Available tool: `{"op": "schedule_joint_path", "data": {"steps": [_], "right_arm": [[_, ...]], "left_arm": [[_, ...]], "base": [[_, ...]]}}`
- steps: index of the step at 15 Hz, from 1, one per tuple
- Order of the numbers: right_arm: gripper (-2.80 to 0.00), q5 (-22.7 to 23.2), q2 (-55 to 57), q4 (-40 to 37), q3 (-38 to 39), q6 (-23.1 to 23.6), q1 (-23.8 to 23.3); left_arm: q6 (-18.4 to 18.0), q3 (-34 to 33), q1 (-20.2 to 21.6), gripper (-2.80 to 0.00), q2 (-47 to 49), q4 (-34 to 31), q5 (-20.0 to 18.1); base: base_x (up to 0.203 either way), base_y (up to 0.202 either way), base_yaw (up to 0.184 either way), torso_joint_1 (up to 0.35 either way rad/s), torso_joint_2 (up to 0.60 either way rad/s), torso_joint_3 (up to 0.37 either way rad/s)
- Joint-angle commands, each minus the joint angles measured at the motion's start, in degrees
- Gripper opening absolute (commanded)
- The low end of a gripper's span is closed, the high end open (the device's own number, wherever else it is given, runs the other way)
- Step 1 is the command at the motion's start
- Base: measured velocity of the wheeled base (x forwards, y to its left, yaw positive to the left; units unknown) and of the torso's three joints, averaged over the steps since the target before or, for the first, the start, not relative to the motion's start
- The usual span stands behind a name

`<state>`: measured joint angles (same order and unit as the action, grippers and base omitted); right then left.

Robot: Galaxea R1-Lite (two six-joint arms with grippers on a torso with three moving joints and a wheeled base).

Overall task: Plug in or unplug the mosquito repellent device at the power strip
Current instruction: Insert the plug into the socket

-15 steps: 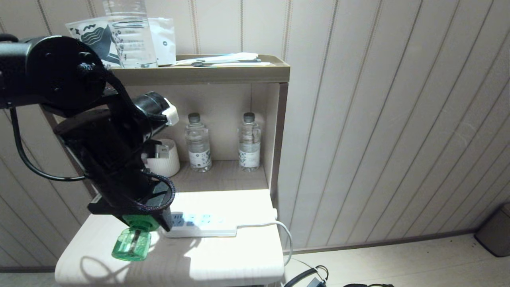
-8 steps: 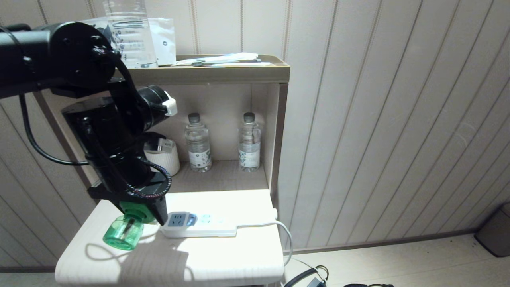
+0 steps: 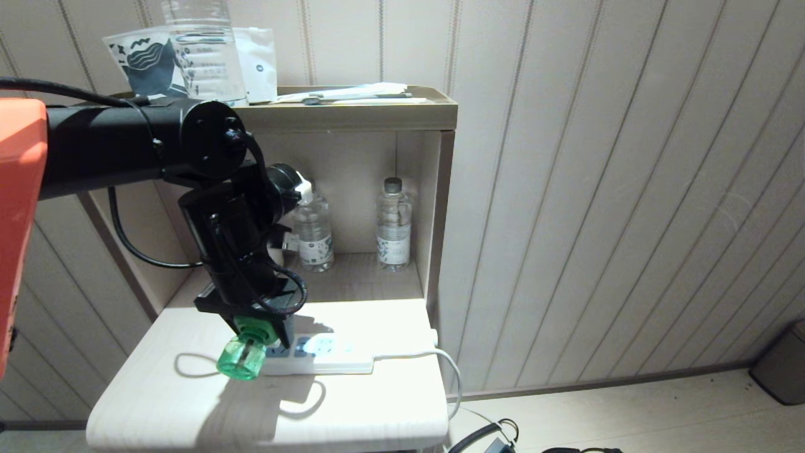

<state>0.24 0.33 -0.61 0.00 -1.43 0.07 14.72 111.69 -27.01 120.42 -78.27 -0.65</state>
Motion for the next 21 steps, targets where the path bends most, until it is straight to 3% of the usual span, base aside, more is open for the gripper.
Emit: {"op": "schedule_joint_path", "data": {"steps": [1, 21], "right_arm": [[-2.80, 0.02, 0.02, 0.00, 0.00, 0.02, 0.01], [-2.80, 0.02, 0.02, 0.00, 0.00, 0.02, 0.01]], "left_arm": [[-0.02, 0.02, 0.04, -2.80, 1.10, 0.00, 0.50], [1.54, 0.11, 0.56, -2.80, 3.24, 4.26, 0.55]], "base": [[0.000, 0.000, 0.000, 0.000, 0.00, 0.000], [0.000, 0.000, 0.000, 0.000, 0.00, 0.000]]}}
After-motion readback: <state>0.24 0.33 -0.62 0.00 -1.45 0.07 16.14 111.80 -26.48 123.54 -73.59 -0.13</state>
